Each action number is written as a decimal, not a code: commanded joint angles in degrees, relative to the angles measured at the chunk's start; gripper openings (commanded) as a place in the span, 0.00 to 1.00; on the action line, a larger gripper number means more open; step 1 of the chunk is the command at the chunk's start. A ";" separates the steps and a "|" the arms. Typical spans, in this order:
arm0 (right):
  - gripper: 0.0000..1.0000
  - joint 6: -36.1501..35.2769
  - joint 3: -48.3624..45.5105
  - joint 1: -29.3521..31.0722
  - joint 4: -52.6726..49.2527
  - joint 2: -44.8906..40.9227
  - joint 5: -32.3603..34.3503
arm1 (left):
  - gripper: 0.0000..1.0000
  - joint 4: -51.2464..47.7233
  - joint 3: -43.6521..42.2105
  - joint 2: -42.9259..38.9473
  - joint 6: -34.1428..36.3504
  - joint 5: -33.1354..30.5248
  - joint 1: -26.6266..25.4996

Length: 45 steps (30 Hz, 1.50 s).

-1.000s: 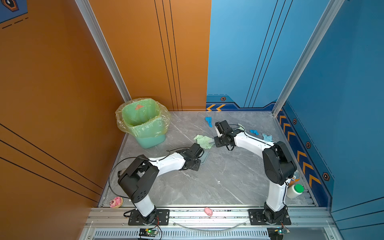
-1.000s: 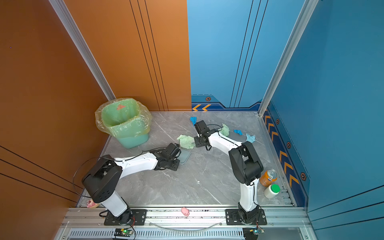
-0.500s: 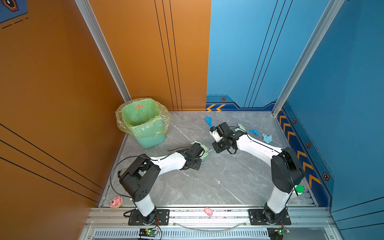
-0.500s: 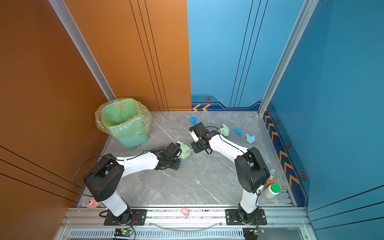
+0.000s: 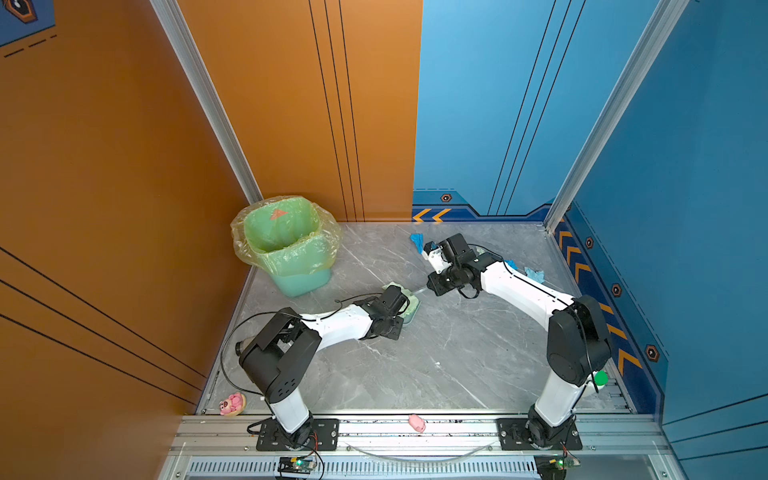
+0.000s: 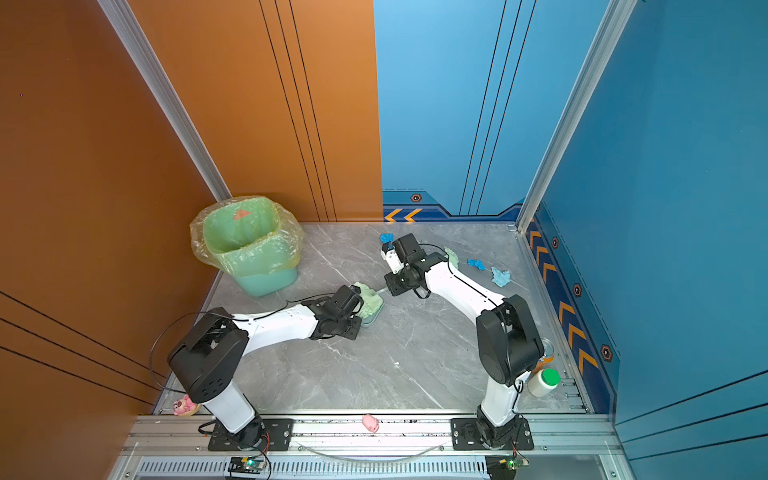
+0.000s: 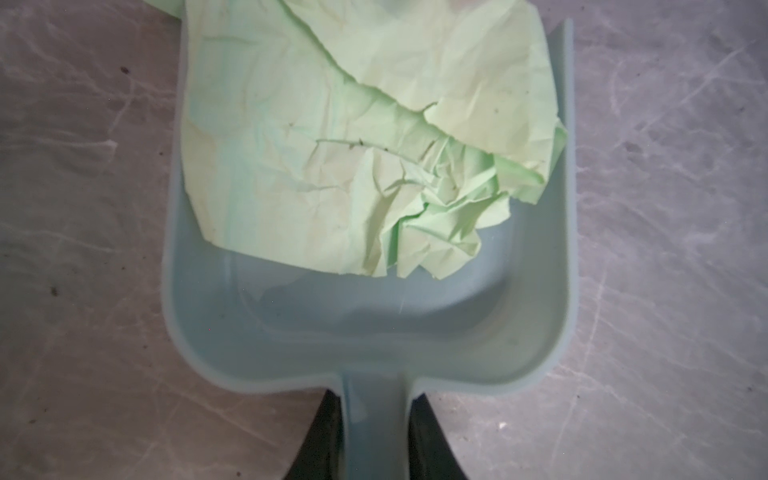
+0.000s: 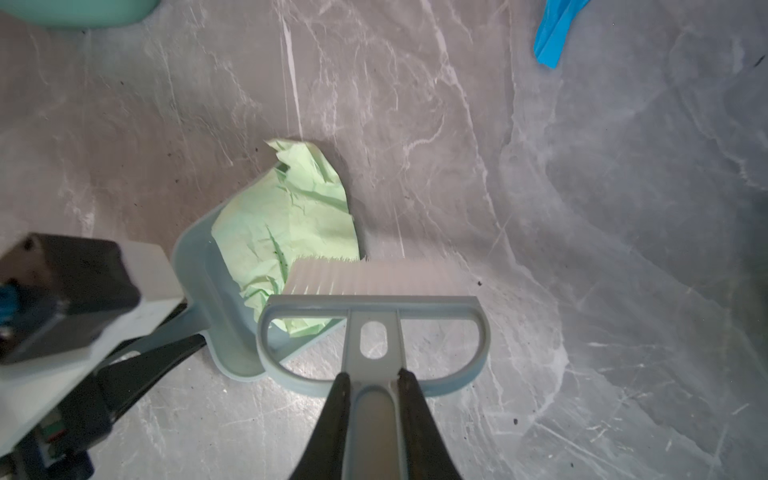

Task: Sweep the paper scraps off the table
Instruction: 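Lift the dustpan toward the bin while the right gripper draws the brush back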

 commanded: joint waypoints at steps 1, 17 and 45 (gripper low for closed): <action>0.02 -0.40 2.40 -0.59 1.75 0.03 -2.96 | 0.00 -0.63 -1.30 0.36 -0.51 0.13 -0.34; 0.00 13.02 5.82 -7.87 12.83 3.01 3.38 | 0.00 0.15 -3.07 -1.39 -1.14 -0.84 -0.38; 0.00 15.40 -0.57 -9.46 14.30 0.55 3.70 | 0.00 -11.65 -1.48 -24.86 2.81 -15.79 -1.94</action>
